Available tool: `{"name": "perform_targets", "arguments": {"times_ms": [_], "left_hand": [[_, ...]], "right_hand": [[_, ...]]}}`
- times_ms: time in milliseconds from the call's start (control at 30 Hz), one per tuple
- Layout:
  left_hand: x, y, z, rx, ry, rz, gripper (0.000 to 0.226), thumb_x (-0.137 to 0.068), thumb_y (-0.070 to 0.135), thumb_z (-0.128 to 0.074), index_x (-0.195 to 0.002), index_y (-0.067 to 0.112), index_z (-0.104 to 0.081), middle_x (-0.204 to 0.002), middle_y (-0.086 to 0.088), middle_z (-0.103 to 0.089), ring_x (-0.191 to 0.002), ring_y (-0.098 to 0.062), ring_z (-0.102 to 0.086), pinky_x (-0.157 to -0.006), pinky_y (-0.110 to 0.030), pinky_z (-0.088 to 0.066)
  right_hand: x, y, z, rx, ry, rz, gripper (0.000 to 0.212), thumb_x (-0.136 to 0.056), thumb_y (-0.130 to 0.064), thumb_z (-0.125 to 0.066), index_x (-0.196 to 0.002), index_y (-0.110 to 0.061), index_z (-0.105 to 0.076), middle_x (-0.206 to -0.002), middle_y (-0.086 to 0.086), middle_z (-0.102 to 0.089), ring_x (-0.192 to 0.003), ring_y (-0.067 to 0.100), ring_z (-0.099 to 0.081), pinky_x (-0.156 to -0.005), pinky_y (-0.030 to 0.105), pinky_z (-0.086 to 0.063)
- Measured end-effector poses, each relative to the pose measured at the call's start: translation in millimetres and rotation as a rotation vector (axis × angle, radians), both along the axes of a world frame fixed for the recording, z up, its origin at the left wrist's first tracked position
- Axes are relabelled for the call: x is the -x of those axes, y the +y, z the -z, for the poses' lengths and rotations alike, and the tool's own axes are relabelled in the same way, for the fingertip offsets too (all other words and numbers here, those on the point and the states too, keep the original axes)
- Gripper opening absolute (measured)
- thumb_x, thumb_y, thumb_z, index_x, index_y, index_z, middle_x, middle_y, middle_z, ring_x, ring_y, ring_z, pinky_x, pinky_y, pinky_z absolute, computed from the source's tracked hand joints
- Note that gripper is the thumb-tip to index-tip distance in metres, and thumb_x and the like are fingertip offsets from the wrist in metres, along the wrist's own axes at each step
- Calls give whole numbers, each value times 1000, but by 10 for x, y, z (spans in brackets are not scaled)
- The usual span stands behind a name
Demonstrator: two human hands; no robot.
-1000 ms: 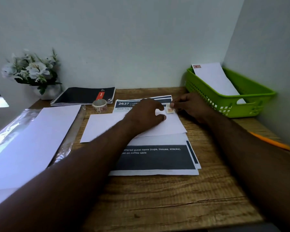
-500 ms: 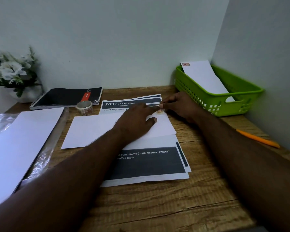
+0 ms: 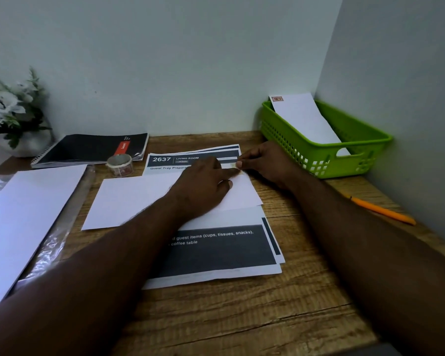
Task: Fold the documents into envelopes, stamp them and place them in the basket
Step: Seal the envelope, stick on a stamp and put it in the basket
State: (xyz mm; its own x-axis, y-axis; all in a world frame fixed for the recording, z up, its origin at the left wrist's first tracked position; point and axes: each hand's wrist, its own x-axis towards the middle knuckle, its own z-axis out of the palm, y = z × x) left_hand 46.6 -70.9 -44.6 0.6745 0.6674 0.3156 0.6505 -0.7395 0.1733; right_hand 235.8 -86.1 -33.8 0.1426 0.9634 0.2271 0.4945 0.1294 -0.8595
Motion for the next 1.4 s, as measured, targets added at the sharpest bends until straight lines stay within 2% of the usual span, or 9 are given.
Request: {"name": "perform_targets", "arguments": {"times_ms": [167, 367, 567, 900, 1267, 1400], "left_hand": [[-8, 12, 8, -10, 0, 3, 39, -98, 34, -44, -136, 38, -49, -116, -4, -51, -113, -26, -45, -95, -31, -34], [-8, 12, 1, -9, 8, -2, 38, -98, 35, -43, -136, 39, -49, -117, -3, -50, -113, -24, -45, -97, -32, -35], [-16, 10, 1, 3, 15, -11, 38, -99, 35, -42, -136, 40, -48, -119, -3, -49, -115, -24, -44, -100, -32, -34], [-13, 12, -8, 16, 29, -10, 38, -99, 35, -42, -136, 40, -49, -119, -3, -48, -115, -25, -43, -98, -33, -33], [-19, 21, -4, 31, 34, -20, 38, -99, 37, -41, -136, 41, -48, -120, -2, -47, -116, -24, -43, -97, -32, -32], [-36, 26, -6, 34, 48, -28, 38, -99, 36, -41, -136, 41, -48, -122, -2, -47, -118, -24, -40, -97, -32, -31]], "right_hand": [[4, 2, -2, -12, -24, 1, 14, -78, -7, -75, -92, -6, -75, -91, 6, -74, -83, 13, -68, -74, 13, -53], [9, 40, 18, -10, -52, 26, 11, -77, -6, -75, -87, -7, -76, -87, 6, -74, -83, 16, -69, -83, 30, -55], [1, 83, 35, 2, -98, 37, 9, -77, -9, -76, -85, -9, -77, -85, 4, -74, -82, 17, -69, -83, 36, -56], [41, 61, 14, 0, -157, 47, 9, -78, -12, -75, -87, -11, -77, -87, 1, -74, -81, 12, -68, -80, 27, -55], [35, 110, 58, -20, -184, 70, 5, -75, -12, -77, -79, -10, -76, -81, 4, -74, -81, 20, -70, -80, 40, -57], [29, 126, 52, -14, -204, 110, 7, -71, -14, -80, -74, -10, -74, -76, 6, -73, -72, 16, -67, -74, 38, -55]]}}
